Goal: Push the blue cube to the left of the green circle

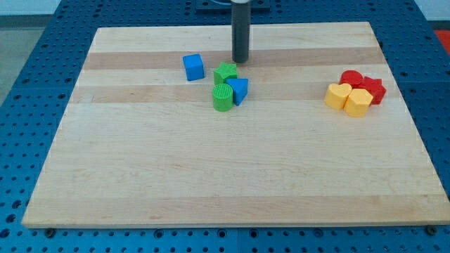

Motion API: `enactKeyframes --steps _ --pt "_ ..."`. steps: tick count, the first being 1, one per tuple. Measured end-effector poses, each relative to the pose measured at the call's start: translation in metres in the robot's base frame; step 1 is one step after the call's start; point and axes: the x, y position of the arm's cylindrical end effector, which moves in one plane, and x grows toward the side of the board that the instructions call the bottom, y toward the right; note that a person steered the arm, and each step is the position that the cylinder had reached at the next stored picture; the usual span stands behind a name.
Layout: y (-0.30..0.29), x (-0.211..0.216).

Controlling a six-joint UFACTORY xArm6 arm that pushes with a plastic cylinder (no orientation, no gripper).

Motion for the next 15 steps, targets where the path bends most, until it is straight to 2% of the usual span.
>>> enactKeyframes --steps 1,2,5,7,10,12,13,14,15 --pt "-0.057 -0.021" --pt "-0.086 0.001" --pt "-0.085 0.039" --pt "-0.055 0.065" --pt "-0.049 0.081" --pt "-0.08 0.071" --pt "-0.085 0.036" --pt "-0.053 0.011" --pt "-0.018 0.006"
